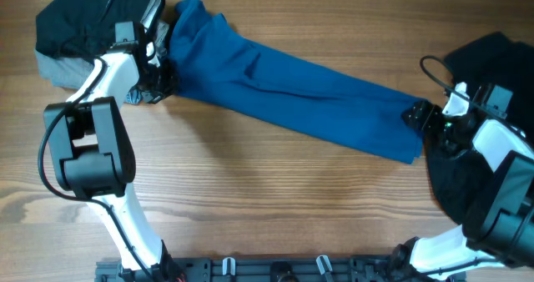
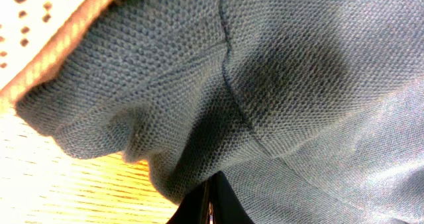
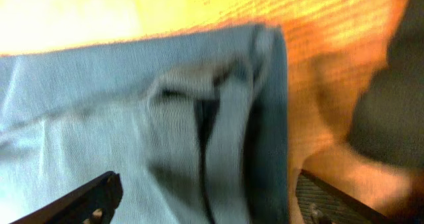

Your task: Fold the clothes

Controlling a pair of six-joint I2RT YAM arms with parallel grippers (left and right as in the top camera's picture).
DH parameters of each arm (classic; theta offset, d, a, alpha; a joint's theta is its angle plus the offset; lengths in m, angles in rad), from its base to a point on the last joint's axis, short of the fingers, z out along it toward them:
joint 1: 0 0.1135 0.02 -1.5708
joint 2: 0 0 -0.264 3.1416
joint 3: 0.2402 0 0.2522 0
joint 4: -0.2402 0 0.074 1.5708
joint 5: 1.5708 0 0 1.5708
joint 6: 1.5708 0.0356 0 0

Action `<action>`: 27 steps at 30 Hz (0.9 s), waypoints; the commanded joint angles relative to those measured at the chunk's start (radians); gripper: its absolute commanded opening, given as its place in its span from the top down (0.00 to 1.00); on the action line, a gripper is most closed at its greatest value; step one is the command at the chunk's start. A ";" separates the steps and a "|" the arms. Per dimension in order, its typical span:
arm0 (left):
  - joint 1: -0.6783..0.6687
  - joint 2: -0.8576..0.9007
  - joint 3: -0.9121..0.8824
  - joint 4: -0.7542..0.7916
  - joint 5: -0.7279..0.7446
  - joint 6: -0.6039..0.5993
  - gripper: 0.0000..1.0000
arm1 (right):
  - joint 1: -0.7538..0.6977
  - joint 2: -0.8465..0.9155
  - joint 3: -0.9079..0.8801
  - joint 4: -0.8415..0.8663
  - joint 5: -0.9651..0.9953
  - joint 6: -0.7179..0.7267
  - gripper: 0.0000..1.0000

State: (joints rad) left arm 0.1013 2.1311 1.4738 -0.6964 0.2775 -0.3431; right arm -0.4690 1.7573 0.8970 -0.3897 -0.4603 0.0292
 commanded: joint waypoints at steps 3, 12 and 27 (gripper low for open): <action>0.025 0.053 -0.021 -0.033 -0.065 -0.001 0.96 | 0.035 0.190 -0.047 -0.023 -0.089 -0.037 0.35; 0.025 -0.037 -0.021 -0.054 -0.026 0.080 0.96 | 0.023 0.138 -0.047 -0.048 -0.101 -0.027 0.83; 0.025 -0.364 -0.021 -0.127 0.003 0.183 0.96 | -0.145 -0.023 0.131 -0.385 0.056 0.082 0.96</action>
State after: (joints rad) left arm 0.1200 1.8122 1.4605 -0.8158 0.2844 -0.1841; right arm -0.5533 1.8355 0.9436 -0.6968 -0.6010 0.0540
